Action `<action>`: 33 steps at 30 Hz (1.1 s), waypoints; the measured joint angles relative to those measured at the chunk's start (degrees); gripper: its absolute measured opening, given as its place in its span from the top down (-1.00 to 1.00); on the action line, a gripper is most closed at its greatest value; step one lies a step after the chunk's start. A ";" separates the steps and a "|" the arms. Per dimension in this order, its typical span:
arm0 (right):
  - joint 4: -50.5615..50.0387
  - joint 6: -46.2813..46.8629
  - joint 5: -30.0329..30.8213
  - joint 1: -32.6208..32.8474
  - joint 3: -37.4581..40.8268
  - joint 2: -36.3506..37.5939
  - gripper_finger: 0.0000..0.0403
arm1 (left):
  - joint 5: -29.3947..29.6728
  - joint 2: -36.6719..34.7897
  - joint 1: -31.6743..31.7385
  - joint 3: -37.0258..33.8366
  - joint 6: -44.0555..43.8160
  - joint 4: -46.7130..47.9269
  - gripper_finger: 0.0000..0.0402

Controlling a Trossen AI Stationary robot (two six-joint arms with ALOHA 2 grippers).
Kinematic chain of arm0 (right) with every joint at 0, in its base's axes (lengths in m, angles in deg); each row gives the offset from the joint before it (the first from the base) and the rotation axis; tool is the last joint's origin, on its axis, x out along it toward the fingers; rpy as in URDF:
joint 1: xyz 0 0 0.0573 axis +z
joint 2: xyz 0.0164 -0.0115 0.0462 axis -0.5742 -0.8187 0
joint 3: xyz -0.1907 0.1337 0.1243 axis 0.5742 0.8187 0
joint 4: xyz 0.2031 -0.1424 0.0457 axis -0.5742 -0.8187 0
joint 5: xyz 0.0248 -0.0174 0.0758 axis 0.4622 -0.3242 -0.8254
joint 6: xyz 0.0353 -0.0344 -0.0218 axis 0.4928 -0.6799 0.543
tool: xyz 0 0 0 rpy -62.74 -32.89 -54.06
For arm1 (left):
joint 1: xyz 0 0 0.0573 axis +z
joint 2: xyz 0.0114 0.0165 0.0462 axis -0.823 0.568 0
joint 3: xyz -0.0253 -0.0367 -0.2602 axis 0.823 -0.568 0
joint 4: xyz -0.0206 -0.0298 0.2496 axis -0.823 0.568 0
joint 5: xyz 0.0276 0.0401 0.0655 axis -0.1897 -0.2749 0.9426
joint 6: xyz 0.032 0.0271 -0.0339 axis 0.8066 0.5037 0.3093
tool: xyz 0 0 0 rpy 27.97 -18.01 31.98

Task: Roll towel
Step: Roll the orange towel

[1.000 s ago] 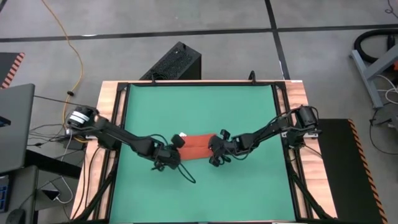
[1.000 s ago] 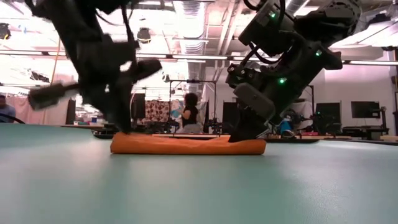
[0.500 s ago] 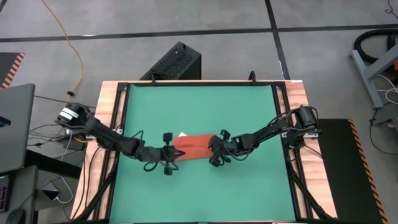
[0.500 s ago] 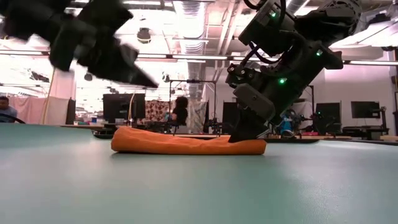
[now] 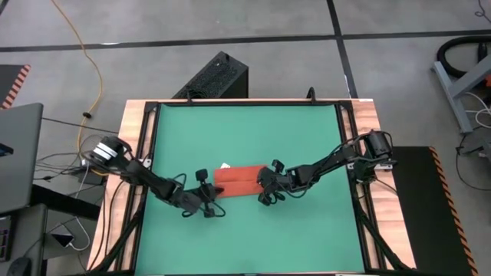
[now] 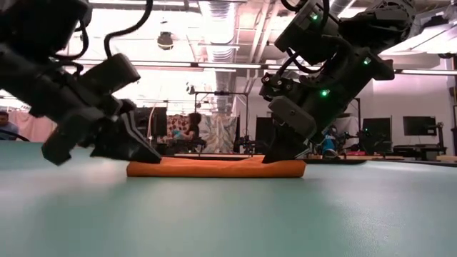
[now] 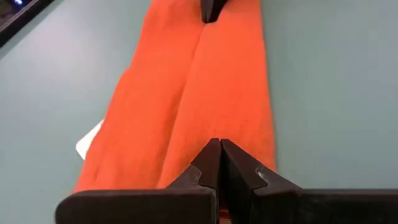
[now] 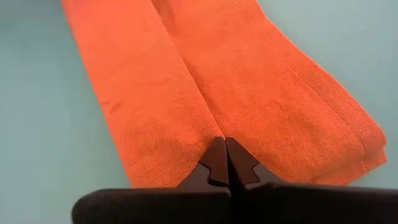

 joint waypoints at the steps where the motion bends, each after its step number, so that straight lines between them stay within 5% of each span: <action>1: -0.01 0.00 -0.01 0.00 0.00 0.00 1.00 | 0.49 0.85 -0.02 0.00 -0.74 -0.35 1.00; 14: -1.45 0.62 4.84 0.81 0.25 3.05 0.93 | -1.53 3.55 -1.09 0.22 -9.72 6.29 1.00; 24: -0.41 -15.08 5.52 1.52 0.28 13.51 0.92 | -3.10 3.55 -1.12 0.20 -9.19 7.48 1.00; 28: 16.71 -22.96 3.07 3.73 7.02 17.28 0.94 | -3.45 3.57 -1.12 0.17 -9.43 7.55 1.00; 33: 43.03 -21.82 0.32 3.59 19.93 15.23 0.97 | -3.67 3.62 -1.12 0.12 -9.74 7.42 1.00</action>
